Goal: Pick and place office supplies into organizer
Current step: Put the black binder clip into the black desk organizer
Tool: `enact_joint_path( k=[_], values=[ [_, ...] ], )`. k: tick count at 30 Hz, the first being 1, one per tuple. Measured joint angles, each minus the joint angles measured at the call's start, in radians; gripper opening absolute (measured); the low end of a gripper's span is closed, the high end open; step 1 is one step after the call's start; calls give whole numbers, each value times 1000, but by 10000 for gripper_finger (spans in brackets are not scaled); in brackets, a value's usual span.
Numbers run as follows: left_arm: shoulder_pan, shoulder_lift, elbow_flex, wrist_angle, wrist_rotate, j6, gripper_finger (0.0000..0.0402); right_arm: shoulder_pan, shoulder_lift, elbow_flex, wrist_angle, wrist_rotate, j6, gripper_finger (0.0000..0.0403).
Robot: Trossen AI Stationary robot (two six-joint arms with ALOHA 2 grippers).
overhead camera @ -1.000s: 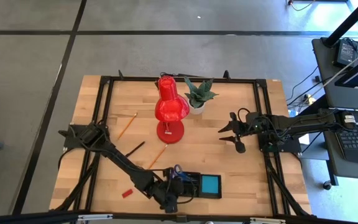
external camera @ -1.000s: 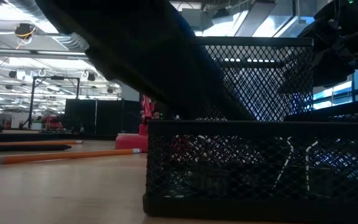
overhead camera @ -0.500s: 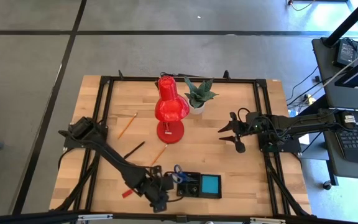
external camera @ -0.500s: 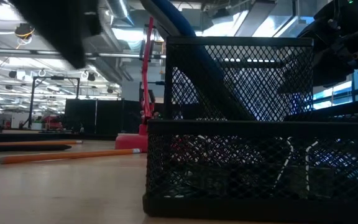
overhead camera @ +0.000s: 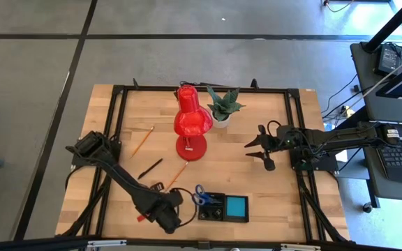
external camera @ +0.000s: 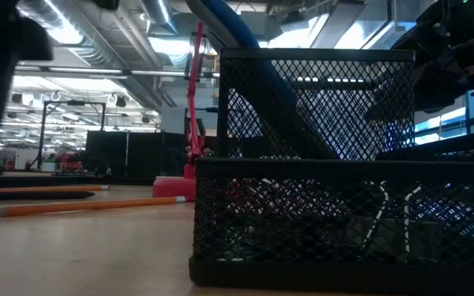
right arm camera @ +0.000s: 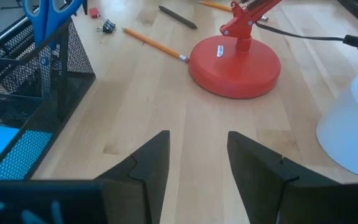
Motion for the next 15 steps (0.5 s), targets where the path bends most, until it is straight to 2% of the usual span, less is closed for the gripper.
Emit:
enact_joint_path(
  k=[6, 15],
  values=[
    [7, 1, -21, -63, 90, -73, 73, 0, 0, 0, 2, 0, -30, 165],
    [15, 1, -21, -70, 72, -12, 73, 0, 0, 0, 3, 0, -52, 165]
  ],
)
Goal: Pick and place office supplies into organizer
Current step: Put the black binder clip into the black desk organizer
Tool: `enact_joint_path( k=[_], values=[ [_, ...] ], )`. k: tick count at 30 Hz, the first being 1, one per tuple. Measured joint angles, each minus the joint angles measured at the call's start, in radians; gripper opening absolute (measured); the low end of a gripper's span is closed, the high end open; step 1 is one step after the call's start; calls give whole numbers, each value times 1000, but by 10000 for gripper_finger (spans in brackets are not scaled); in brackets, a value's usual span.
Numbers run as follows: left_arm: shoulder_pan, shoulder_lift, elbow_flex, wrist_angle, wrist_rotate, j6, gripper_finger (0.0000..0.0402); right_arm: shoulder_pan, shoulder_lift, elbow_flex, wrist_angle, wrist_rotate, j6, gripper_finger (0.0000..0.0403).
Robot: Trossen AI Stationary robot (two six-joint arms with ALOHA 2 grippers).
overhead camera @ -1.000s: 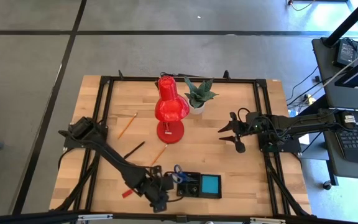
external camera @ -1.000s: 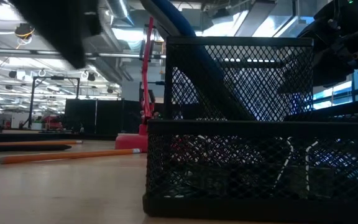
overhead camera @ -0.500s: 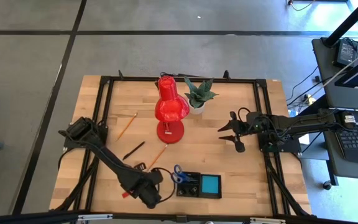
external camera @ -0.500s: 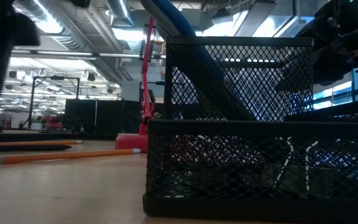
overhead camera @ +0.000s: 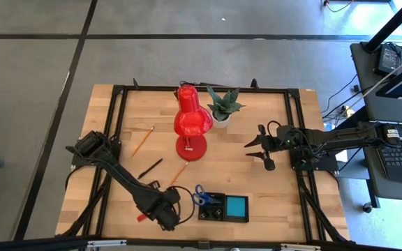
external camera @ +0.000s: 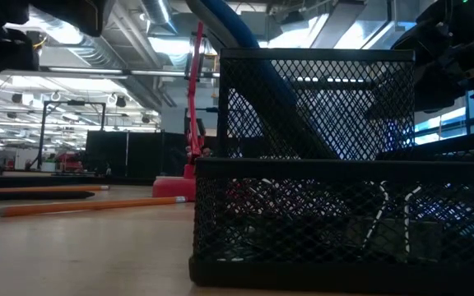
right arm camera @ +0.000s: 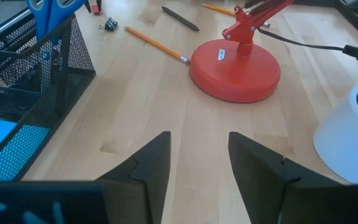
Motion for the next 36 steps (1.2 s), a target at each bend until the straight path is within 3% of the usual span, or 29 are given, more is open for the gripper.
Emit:
enact_joint_path(
  k=[6, 14, 18, 27, 36],
  values=[
    [21, 0, 0, 0, 26, -40, 82, 0, 0, 0, 0, 0, -1, 165],
    [55, 0, 0, -5, 34, -85, 154, 0, 0, 0, 0, 0, -1, 165],
    [67, 0, 0, 0, 25, -81, 171, 0, 0, 0, 0, 0, 3, 165],
    [16, 0, 0, -4, 25, -10, 163, 0, 0, 0, 1, 0, 9, 165],
    [-23, 10, -1, -50, -26, -50, 148, 0, 0, 0, 74, -1, 34, 165]
  ],
)
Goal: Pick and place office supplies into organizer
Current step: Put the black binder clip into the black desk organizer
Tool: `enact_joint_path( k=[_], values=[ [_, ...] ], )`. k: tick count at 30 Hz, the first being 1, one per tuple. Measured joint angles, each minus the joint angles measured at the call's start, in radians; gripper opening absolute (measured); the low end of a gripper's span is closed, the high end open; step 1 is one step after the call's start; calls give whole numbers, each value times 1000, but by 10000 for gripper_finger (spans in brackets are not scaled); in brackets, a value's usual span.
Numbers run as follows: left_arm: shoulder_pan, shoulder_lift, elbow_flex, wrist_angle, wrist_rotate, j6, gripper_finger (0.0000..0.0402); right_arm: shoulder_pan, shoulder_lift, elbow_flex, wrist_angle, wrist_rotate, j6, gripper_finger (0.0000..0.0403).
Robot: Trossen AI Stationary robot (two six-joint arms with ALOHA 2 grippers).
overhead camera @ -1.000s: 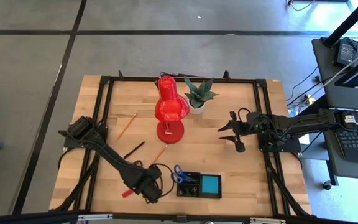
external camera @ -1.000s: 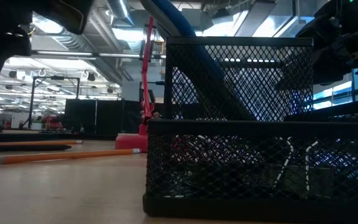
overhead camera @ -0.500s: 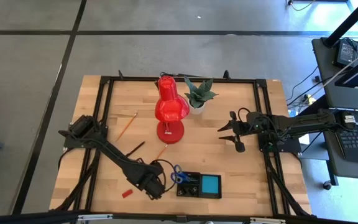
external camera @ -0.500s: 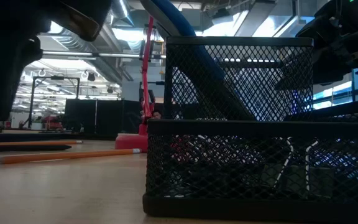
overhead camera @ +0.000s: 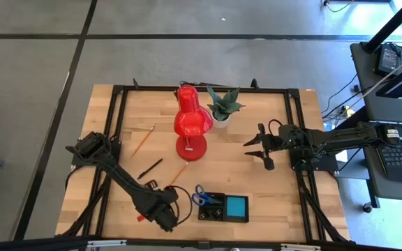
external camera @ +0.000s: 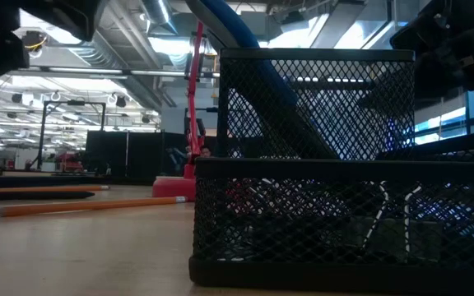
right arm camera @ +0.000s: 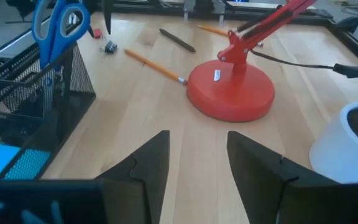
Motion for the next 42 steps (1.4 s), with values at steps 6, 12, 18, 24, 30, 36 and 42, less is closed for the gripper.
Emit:
enact_joint_path(
  k=[6, 12, 18, 24, 30, 36, 42],
  values=[
    [-24, 0, 0, -1, -2, -55, 148, 0, 0, 0, 3, 0, 1, 165],
    [-32, 2, 0, -8, -33, -97, 148, 0, 0, 0, 4, 0, 0, 165],
    [-30, 58, 0, -12, -18, -54, 148, 0, 0, 0, 6, 0, 0, 165],
    [-30, 89, 0, -15, -21, -38, 148, 0, 0, 0, 13, 0, -1, 165],
    [-28, 90, 0, -14, -87, -27, 148, 0, 0, 0, 17, 0, -1, 165],
    [-28, 90, 0, -19, -88, -10, 148, 0, 0, 0, 16, 1, -1, 165],
    [-24, 90, 0, -36, -92, -10, 146, 0, 0, 0, 16, 0, -1, 165]
  ],
)
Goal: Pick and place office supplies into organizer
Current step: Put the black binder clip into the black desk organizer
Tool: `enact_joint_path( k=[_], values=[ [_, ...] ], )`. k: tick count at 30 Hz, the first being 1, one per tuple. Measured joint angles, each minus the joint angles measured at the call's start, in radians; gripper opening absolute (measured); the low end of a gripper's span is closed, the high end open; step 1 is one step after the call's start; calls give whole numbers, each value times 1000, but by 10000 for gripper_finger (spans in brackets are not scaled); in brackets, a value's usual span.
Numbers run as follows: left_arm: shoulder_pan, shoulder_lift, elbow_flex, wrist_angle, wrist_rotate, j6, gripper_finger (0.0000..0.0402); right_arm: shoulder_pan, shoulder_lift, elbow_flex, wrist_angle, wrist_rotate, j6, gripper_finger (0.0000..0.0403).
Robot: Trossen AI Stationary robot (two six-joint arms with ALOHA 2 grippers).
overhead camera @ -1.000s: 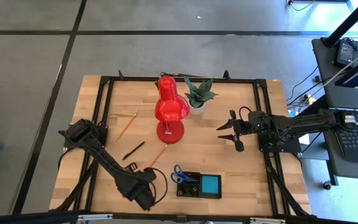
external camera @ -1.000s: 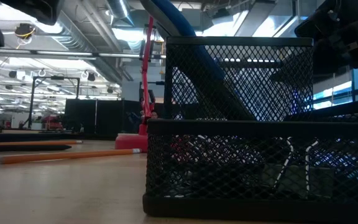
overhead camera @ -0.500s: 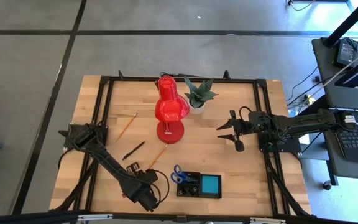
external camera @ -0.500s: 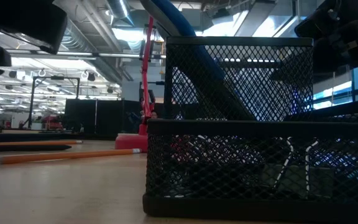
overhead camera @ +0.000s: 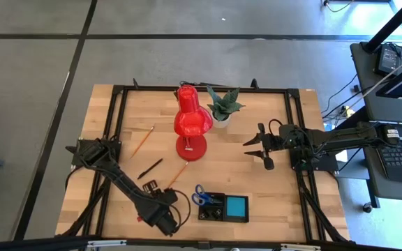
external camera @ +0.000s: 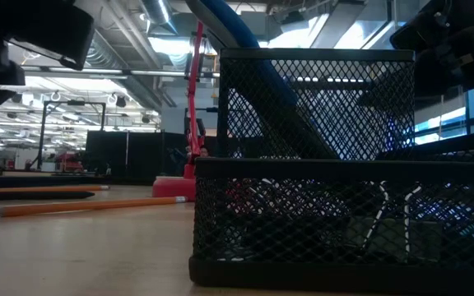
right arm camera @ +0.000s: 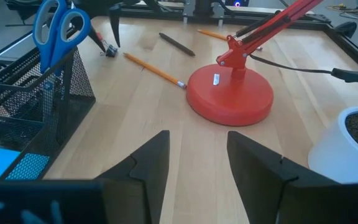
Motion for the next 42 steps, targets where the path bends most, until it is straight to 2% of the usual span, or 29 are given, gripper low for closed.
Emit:
enact_joint_path(
  k=[7, 16, 28, 42],
  values=[
    [0, 0, 0, -1, -16, 9, 119, 0, 0, 0, -2, 0, 1, 165],
    [0, -1, 0, -1, 20, -1, 63, 0, 0, 0, -10, 0, -1, 165],
    [0, -3, 22, -2, 26, 22, 8, 0, 0, 0, -24, 0, -4, 165],
    [-1, -3, 208, 20, 20, 37, 3, 0, 0, 0, -24, 0, -32, 165]
  ],
)
